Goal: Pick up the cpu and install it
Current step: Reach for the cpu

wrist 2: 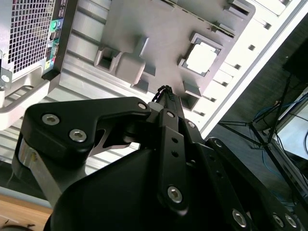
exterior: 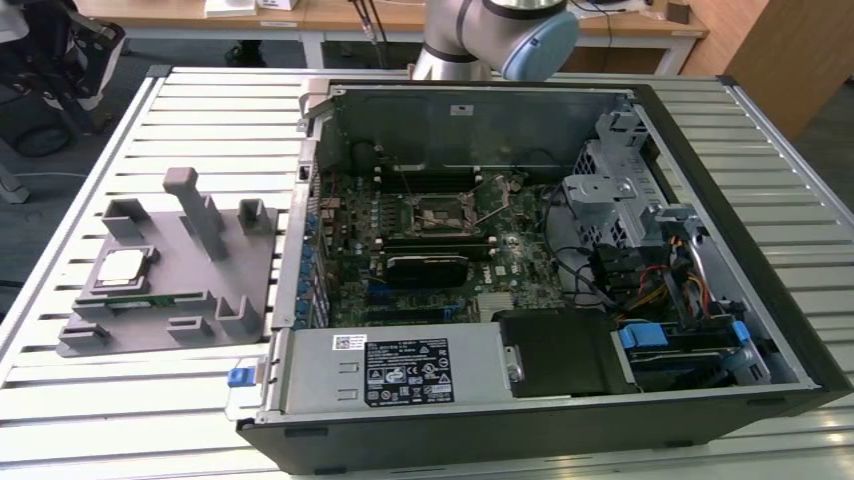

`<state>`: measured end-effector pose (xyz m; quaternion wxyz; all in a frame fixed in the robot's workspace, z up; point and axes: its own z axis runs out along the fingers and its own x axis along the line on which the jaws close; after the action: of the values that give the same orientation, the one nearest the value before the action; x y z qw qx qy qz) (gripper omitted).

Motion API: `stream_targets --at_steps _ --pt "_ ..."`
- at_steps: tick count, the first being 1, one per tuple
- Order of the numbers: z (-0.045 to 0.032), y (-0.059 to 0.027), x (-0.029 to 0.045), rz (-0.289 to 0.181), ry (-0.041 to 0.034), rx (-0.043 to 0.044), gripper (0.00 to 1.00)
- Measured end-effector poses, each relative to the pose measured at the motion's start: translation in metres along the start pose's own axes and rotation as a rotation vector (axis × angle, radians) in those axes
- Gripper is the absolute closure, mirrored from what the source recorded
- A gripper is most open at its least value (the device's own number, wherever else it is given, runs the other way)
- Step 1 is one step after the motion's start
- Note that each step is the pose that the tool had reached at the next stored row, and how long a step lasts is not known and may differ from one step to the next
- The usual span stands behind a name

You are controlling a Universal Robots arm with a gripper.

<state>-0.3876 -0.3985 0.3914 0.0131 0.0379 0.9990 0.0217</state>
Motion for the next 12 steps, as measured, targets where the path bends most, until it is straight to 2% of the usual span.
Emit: stream_targets --at_steps 12 --pt "-0.0003 -0.0008 0.0107 0.0 0.0001 0.0001 0.89"
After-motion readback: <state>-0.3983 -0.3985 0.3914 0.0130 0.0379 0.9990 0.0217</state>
